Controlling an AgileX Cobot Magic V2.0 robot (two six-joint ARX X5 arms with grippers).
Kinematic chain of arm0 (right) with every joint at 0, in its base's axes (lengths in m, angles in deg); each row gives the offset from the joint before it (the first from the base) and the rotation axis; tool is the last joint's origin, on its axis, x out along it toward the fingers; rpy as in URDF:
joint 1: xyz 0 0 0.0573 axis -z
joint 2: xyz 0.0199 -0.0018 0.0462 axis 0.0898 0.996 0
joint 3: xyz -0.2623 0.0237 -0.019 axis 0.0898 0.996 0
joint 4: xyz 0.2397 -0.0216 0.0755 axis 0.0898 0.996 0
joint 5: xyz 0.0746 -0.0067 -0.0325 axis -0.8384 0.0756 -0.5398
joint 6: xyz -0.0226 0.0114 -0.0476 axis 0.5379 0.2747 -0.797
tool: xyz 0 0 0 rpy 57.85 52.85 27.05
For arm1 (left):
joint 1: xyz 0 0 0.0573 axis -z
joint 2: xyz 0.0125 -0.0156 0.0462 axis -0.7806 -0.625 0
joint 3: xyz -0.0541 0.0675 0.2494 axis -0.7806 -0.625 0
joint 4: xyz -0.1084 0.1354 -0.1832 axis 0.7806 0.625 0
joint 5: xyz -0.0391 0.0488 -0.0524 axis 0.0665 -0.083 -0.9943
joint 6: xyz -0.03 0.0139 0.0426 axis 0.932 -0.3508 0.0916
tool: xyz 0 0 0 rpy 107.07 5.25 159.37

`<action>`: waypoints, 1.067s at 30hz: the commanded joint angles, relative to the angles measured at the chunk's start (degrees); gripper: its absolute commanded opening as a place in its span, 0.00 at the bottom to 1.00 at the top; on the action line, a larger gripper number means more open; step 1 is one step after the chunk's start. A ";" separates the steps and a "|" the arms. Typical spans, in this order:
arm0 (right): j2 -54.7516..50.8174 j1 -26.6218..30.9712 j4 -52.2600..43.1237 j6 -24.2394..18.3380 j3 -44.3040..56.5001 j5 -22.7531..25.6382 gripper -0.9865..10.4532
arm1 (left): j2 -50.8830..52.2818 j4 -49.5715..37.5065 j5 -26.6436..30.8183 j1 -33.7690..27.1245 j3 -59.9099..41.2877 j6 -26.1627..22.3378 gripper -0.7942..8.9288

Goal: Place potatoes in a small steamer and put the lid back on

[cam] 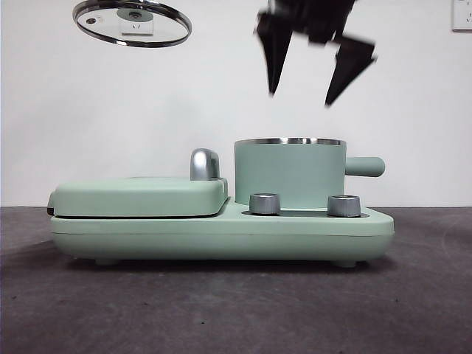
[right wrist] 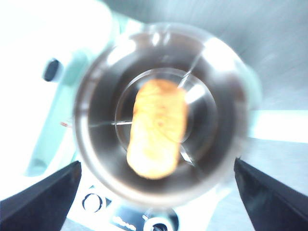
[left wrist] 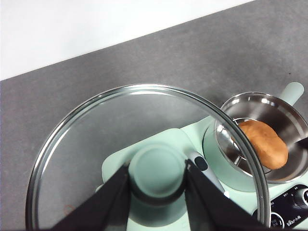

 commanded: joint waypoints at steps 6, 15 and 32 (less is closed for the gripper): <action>-16.37 -0.72 4.44 -2.43 9.99 0.81 0.53 | -0.59 -0.98 -0.22 1.86 2.01 0.04 0.10; -43.19 -1.38 -5.53 -2.25 40.76 2.82 0.53 | -1.20 -1.38 -0.22 6.91 2.01 0.07 0.10; -82.93 -4.85 -27.41 10.60 84.24 2.64 0.53 | -12.37 -10.40 -0.20 19.80 2.01 0.70 0.10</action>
